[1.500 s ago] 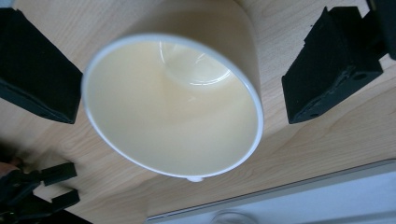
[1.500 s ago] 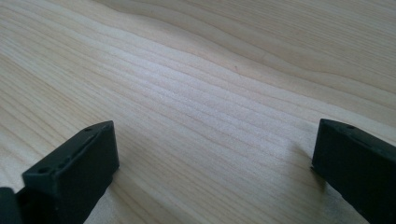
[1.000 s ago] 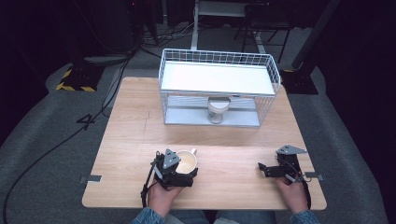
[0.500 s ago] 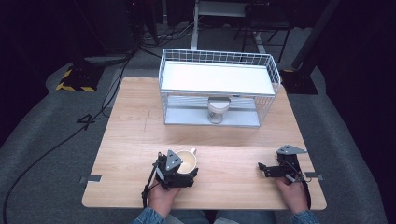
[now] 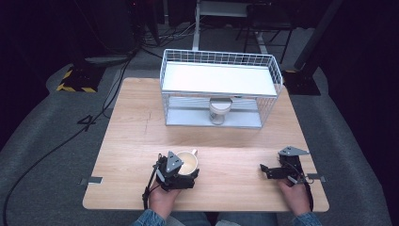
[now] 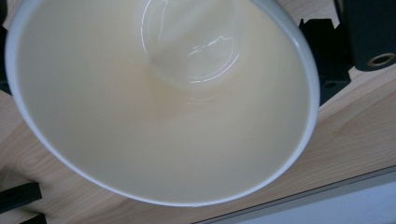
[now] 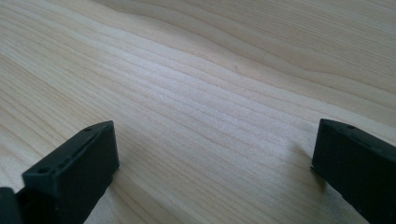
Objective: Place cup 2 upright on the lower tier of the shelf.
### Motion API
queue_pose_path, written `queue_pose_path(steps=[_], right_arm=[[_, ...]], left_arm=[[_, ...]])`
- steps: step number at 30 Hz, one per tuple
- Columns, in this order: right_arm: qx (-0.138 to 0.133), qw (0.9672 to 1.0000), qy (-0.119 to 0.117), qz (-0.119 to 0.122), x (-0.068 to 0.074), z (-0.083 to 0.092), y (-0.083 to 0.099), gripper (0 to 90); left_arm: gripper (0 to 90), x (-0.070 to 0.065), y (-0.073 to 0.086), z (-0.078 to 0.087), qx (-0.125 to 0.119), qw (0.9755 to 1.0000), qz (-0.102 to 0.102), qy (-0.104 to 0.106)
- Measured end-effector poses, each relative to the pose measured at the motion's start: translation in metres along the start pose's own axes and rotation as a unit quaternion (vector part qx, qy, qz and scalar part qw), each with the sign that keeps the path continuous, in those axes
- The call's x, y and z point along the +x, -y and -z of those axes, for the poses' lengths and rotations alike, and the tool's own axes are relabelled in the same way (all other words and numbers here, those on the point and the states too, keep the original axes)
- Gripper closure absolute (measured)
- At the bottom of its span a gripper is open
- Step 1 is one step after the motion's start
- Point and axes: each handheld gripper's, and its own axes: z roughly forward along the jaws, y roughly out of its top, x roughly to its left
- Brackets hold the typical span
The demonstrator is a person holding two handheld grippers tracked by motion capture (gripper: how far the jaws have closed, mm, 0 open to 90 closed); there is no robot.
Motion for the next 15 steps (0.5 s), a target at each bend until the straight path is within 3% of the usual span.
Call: queue_pose_path(steps=[15], right_arm=[[0.000,1.0000,0.005,-0.003,0.001,0.000,0.000,0.3]], left_arm=[[9.3,0.001,-0.015,0.020,-0.007,0.9998,-0.017,0.007]])
